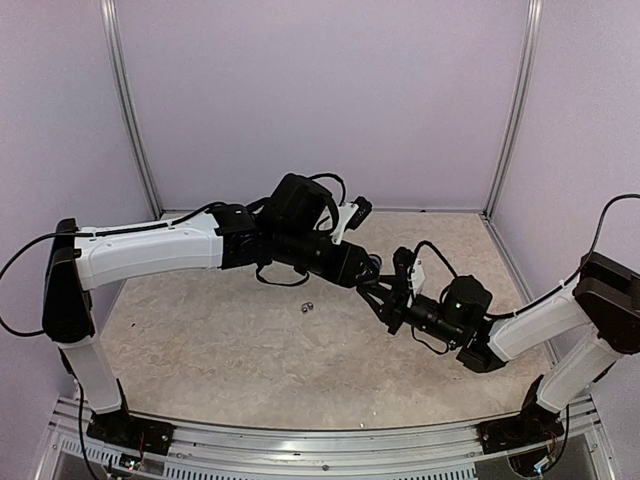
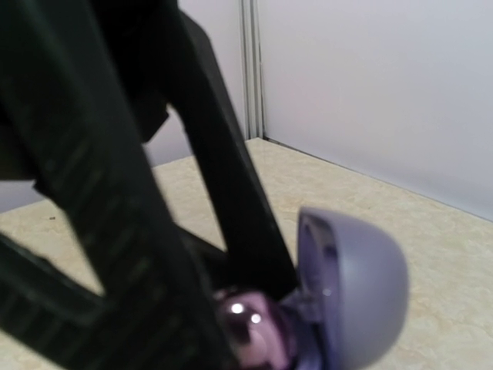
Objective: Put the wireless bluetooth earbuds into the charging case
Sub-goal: Insert the right earbud into the right side groove of the charging case.
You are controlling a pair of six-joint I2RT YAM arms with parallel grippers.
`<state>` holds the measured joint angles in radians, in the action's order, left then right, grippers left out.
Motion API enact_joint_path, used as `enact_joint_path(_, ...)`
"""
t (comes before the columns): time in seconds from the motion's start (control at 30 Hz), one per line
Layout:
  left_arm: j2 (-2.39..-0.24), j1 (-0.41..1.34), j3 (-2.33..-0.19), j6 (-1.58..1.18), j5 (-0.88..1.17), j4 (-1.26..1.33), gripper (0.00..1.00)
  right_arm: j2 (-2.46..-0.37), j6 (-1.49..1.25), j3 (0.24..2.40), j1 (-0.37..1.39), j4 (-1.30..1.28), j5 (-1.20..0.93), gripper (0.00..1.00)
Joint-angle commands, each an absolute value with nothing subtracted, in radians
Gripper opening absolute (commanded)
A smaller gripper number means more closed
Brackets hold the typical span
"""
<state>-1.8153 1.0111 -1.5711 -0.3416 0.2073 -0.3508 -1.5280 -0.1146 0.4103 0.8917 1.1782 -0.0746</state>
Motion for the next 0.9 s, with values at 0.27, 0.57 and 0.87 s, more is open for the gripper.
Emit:
enact_joint_path(0.27, -1.807, 1.023, -1.602, -0.346, 0.238, -0.318, 0.51, -1.512, -0.114, 0.423, 0.917, 1.286, -0.135, 0.00)
enact_joint_path(0.57, -1.748, 1.023, -1.571, -0.346, 0.176, -0.294, 0.57, -1.502, -0.113, 0.415, 0.916, 1.280, -0.129, 0.00)
enact_joint_path(0.87, -1.714, 1.016, -1.536, -0.356, 0.116, -0.299, 0.58, -1.489, -0.116, 0.410, 0.910, 1.274, -0.123, 0.00)
